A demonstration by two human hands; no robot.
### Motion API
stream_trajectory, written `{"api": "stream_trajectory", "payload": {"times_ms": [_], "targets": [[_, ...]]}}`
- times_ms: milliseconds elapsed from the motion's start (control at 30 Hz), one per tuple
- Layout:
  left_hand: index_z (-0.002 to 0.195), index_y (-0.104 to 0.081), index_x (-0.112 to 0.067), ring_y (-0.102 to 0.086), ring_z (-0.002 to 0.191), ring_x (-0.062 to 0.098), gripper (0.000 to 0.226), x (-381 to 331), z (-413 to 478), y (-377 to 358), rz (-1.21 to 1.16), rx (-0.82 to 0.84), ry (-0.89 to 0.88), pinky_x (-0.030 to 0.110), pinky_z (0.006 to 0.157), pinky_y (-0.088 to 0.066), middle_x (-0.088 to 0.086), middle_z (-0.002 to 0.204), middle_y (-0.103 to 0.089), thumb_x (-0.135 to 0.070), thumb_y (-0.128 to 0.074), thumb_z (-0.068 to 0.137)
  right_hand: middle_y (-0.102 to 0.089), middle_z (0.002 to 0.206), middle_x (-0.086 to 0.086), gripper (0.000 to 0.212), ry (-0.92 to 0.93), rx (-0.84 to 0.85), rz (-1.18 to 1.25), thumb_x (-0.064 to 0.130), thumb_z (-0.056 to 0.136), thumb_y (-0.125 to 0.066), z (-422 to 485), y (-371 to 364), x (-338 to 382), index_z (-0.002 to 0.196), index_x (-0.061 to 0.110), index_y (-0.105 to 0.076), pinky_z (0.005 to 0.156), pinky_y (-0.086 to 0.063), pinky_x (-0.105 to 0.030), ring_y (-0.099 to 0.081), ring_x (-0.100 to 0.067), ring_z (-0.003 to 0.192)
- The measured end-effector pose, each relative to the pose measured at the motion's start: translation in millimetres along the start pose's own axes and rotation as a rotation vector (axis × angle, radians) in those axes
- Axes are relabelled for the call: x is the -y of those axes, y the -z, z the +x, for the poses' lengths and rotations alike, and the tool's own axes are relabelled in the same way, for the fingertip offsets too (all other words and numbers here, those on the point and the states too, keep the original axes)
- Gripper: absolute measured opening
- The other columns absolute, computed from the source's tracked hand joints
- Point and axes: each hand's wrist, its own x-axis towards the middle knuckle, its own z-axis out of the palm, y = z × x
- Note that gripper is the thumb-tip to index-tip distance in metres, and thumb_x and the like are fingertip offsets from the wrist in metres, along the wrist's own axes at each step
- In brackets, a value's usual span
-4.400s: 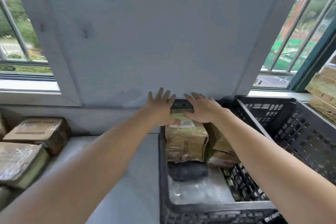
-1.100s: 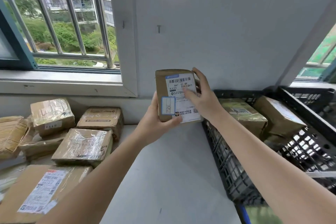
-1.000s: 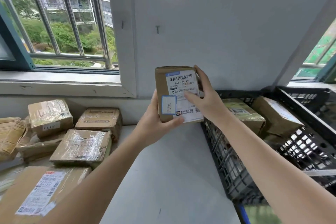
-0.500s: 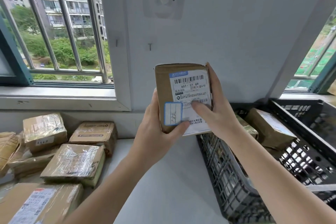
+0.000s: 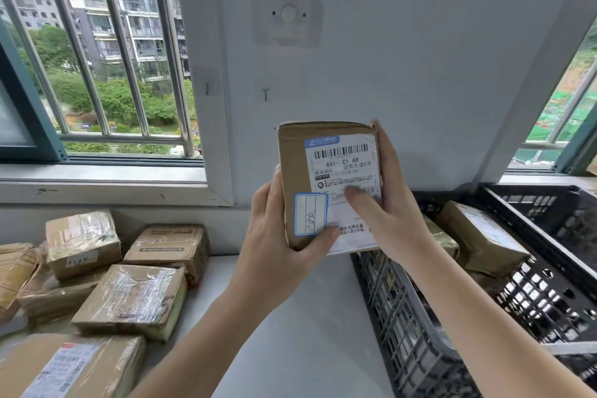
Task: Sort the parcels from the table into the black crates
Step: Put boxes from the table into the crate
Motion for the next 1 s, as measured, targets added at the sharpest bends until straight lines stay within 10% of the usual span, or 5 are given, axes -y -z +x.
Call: {"api": "stream_trajectory", "payload": {"times_ms": [533, 767, 1000], "targets": [[0.143, -0.039, -0.048, -0.055, 0.120, 0.002, 0.087, -6, 29, -68, -0.352, 0.387, 0.107, 0.035, 0.089, -0.057, -0.014, 0.126, -0.060, -0.055, -0.076, 0.065, -0.046, 0.133, 0.030, 0.081, -0.285, 0.033, -0.214, 0.038, 0.084, -0.075, -21, 104, -30, 0.132, 0.074, -0.019, 0.072, -0.057, -0.019, -0.056, 0.012, 0.110], [0.123, -0.056, -0.043, -0.070, 0.089, 0.000, 0.078, -37, 85, -138, -0.338, 0.809, 0.241, 0.015, 0.059, -0.050, -0.017, 0.109, -0.073, -0.053, -0.083, 0.051, -0.034, 0.150, 0.010, 0.113, -0.416, 0.314, -0.689, 0.063, 0.060, -0.081, -27, 232, -56, 0.148, 0.055, -0.012, 0.114, -0.032, -0.040, -0.039, -0.013, 0.136], [0.116, -0.059, -0.054, -0.068, 0.110, 0.016, 0.065, -65, 108, -239, -0.123, 1.133, 0.249, 0.046, 0.101, -0.050, -0.008, 0.117, -0.072, -0.040, -0.088, 0.059, 0.019, 0.160, 0.020, 0.141, -0.050, 0.692, -1.193, 0.064, 0.055, -0.084, -38, 304, -99, 0.150, 0.047, 0.018, 0.117, 0.000, -0.041, 0.005, -0.014, 0.151]]}}
